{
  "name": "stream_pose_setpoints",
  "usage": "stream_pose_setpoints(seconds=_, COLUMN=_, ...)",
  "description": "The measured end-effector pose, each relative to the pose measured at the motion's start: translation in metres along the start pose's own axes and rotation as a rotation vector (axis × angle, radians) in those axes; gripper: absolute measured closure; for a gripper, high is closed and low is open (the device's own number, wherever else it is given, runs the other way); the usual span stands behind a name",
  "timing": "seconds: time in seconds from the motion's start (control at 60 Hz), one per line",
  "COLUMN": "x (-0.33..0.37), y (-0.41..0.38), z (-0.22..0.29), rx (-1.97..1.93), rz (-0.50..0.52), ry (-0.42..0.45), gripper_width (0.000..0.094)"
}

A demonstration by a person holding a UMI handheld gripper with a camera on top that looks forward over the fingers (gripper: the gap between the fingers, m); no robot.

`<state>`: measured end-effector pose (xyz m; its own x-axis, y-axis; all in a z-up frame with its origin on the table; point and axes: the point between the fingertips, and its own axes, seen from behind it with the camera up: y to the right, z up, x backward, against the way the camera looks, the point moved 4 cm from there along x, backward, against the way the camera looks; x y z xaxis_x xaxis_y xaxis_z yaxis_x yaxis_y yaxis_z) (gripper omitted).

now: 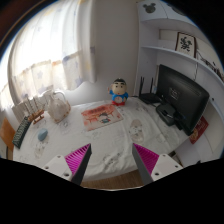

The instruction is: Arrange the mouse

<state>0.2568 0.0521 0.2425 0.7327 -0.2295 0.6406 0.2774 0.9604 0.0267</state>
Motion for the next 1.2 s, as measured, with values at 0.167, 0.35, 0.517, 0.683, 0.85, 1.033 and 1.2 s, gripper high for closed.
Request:
stream_pose_setpoints(seconds=0.167, x=-0.008, y=-0.046, z=-0.010, rx=0.028, rz=0.024, ry=-0.014, gripper_width=0.0085)
stream_pose_setpoints(seconds=0.35, x=-0.012, y=-0.117, z=-0.022, rx=0.068, rz=0.074, ry=-0.037, gripper_width=0.0089)
stream_pose_setpoints(seconds=0.517, x=-0.010, y=-0.189, z=-0.031, rx=0.103, rz=0.132, ry=-0.042, gripper_width=0.0086)
stream_pose_setpoints(seconds=0.683, x=-0.006, y=-0.260, z=-0.037, rx=0.089, rz=0.181, ry=-0.029, gripper_width=0.0086)
stream_pose_setpoints(seconds=0.85, x=-0.010, y=-0.324, z=-0.049, rx=0.119, rz=0.209, ry=-0.035, gripper_width=0.0086)
stream_pose_setpoints(seconds=1.033, x=-0.034, y=-0.381, z=-0.061, rx=0.127, rz=0.222, ry=-0.014, gripper_width=0.0090)
stream_pose_setpoints(seconds=1.2, x=-0.069, y=-0.422, z=-0.074, rx=0.141, rz=0.249, ry=-0.001, gripper_width=0.0091)
